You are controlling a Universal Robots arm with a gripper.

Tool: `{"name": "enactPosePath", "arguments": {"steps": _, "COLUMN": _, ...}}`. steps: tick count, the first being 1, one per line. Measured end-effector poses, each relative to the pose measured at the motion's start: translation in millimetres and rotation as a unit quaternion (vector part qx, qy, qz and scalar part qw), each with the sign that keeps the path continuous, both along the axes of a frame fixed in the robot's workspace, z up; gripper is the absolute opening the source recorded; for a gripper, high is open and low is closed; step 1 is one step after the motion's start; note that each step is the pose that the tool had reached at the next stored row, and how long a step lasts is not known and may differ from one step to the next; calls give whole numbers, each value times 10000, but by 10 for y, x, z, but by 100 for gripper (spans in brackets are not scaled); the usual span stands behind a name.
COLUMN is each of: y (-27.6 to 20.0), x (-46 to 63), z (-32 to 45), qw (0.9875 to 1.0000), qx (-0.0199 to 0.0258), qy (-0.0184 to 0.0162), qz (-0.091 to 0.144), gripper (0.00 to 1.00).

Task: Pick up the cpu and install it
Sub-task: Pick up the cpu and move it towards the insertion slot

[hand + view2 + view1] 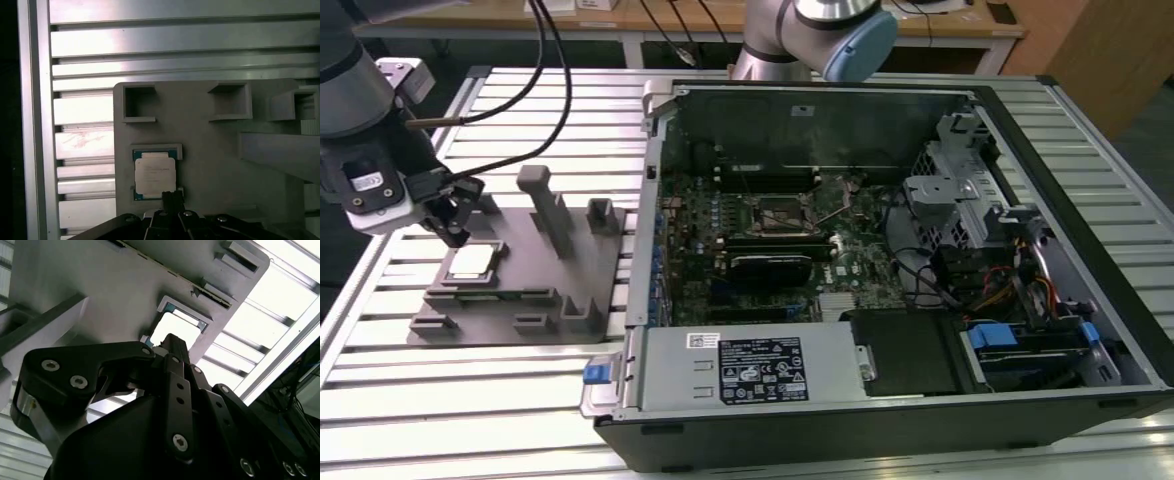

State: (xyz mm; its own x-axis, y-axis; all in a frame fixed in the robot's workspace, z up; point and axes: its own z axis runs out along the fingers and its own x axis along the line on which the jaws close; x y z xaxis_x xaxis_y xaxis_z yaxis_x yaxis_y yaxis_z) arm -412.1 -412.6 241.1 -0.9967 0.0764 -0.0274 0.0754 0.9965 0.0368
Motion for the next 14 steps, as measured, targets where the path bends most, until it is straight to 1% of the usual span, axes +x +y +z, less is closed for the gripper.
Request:
{"name": "enactPosePath", "arguments": {"steps": 5, "y": 0, "x": -29, "z": -89, "qw": 10000, "qx": 0, "qy": 0, "qz": 35, "gripper": 11}}
{"name": "enactPosePath", "arguments": {"steps": 10, "y": 0, "x": -34, "z": -166, "qw": 9999, "qx": -1, "qy": 0, "qz": 112, "gripper": 11}}
{"name": "enactPosePath", "arguments": {"steps": 14, "y": 1, "x": -51, "z": -216, "qw": 9999, "qx": -1, "qy": 1, "qz": 132, "gripper": 11}}
